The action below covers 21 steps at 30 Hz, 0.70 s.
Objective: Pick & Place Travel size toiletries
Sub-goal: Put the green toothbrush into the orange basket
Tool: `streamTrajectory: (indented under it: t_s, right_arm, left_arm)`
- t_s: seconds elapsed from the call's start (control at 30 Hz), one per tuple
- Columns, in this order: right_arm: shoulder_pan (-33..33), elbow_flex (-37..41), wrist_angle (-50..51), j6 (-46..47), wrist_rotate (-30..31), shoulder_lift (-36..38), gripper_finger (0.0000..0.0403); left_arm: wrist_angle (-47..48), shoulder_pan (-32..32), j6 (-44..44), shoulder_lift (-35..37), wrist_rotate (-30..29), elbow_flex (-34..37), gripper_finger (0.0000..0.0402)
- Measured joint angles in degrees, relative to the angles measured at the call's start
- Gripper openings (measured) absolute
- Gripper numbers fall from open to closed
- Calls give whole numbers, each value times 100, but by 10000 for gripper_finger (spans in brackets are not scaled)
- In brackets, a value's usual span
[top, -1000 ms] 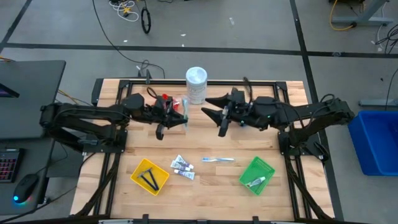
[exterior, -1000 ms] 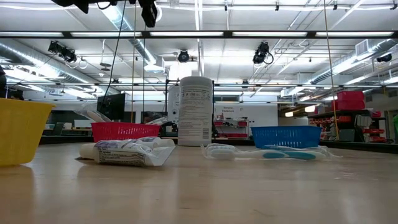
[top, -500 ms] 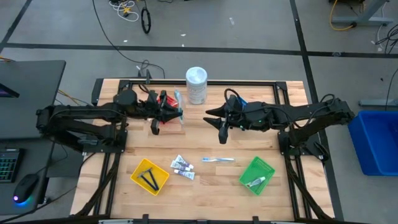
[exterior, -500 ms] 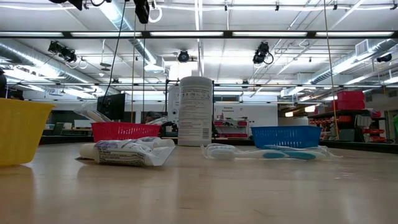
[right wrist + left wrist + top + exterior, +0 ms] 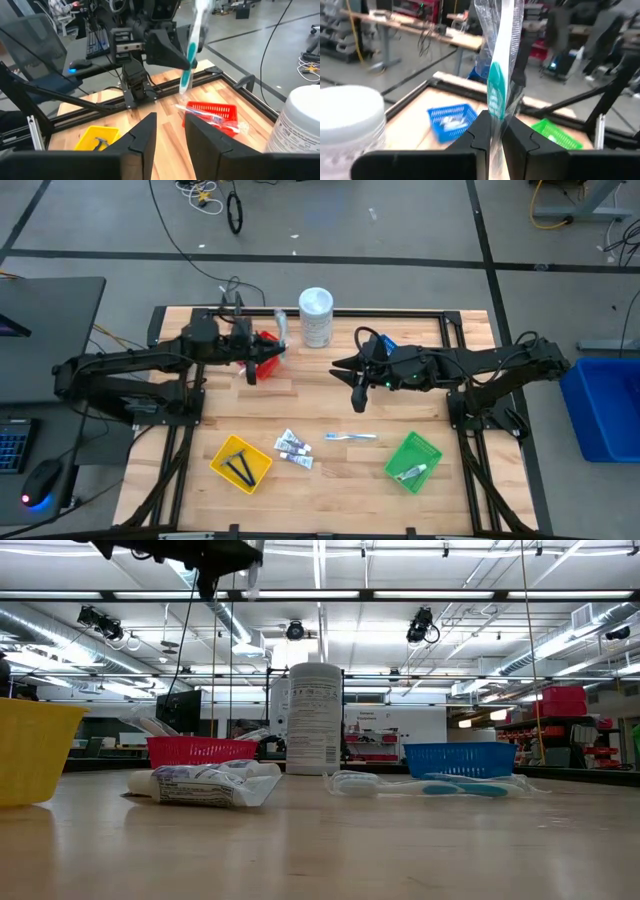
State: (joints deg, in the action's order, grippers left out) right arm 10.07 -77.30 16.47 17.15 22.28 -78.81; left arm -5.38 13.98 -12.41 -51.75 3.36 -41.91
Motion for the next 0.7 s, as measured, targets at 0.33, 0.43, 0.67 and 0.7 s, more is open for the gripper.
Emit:
streamTrajectory:
  t_s: [0.33, 0.43, 0.67, 0.7]
  right_arm:
    - [-30, 0, 7, 0, 9, -2, 81]
    - [-33, 0, 7, -2, 11, -2, 78]
    - [-33, 0, 9, -2, 11, -2, 82]
    - [-33, 0, 8, -2, 12, -2, 82]
  left_arm:
    - [1230, 124, -20, 21, -430, 0, 34]
    - [1626, 124, -55, 20, -618, 0, 36]
    - [2561, 124, -350, 16, -1248, 0, 35]
    - [2693, 124, -401, 16, -1350, 0, 34]
